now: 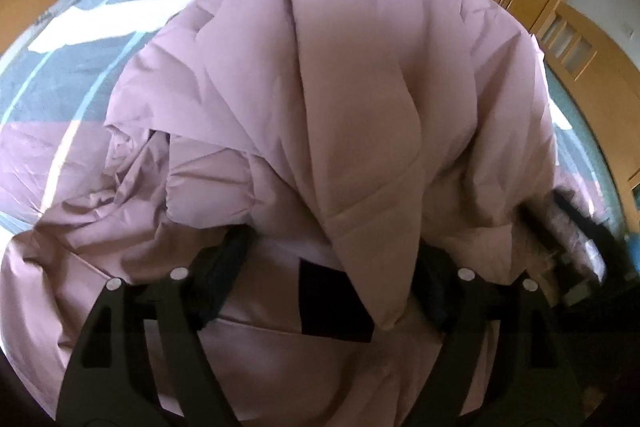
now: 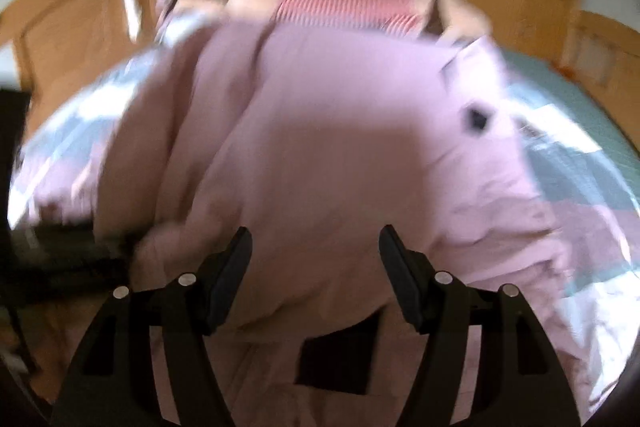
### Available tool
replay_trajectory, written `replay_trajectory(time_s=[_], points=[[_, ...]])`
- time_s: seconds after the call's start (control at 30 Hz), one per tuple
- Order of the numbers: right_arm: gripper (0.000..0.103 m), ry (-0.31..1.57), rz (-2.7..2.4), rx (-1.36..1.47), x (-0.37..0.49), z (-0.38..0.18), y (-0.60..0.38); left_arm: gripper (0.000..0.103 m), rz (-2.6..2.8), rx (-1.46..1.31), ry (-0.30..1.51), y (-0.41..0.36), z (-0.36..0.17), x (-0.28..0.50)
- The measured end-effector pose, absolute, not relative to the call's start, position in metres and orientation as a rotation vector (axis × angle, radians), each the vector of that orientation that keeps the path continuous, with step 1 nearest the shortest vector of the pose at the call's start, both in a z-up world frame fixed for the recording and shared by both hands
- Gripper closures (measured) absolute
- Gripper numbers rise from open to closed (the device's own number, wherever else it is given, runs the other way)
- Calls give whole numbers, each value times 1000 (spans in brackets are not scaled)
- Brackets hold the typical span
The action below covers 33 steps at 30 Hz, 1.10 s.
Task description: Fold large clothes
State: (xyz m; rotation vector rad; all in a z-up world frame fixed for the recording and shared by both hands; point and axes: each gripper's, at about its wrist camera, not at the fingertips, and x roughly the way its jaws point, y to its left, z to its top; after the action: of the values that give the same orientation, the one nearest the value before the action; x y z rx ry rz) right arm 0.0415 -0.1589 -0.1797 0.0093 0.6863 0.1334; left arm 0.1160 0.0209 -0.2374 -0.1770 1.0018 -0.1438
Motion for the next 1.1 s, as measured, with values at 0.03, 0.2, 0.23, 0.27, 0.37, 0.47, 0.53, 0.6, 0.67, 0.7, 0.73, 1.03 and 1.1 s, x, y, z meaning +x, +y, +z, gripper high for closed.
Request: replay_trajectory(time_s=[0.03, 0.2, 0.23, 0.27, 0.37, 0.47, 0.53, 0.6, 0.67, 0.7, 0.73, 1.03, 1.1], points=[[36, 679, 150, 30, 41, -177, -161, 22, -142, -166, 999, 18, -238, 117], [35, 919, 253, 35, 64, -222, -150, 23, -142, -167, 1003, 17, -236, 117], [35, 893, 247, -3, 62, -223, -145, 21, -136, -157, 1007, 16, -237, 118], [35, 890, 242, -17, 62, -222, -144, 21, -135, -156, 1008, 16, -238, 118], [33, 894, 236, -13, 60, -219, -144, 21, -131, -171, 1020, 18, -233, 115], [32, 887, 246, 10, 53, -211, -147, 21, -135, -184, 1008, 24, -227, 103], [32, 863, 239, 5, 46, -201, -148, 21, -133, -178, 985, 28, -222, 94], [32, 797, 227, 7, 37, -187, -154, 21, -127, -179, 944, 32, -214, 81], [32, 749, 221, -1, 31, -176, -154, 18, -132, -180, 894, 37, -205, 66], [31, 724, 214, -9, 27, -171, -154, 16, -133, -175, 877, 39, -203, 61], [31, 717, 214, -13, 28, -170, -152, 16, -133, -168, 858, 41, -201, 53], [31, 819, 227, -3, 66, -197, -130, 14, -130, -96, 895, 56, -229, 30], [28, 871, 221, -9, 77, -218, -129, 14, -132, -65, 896, 54, -230, 27]])
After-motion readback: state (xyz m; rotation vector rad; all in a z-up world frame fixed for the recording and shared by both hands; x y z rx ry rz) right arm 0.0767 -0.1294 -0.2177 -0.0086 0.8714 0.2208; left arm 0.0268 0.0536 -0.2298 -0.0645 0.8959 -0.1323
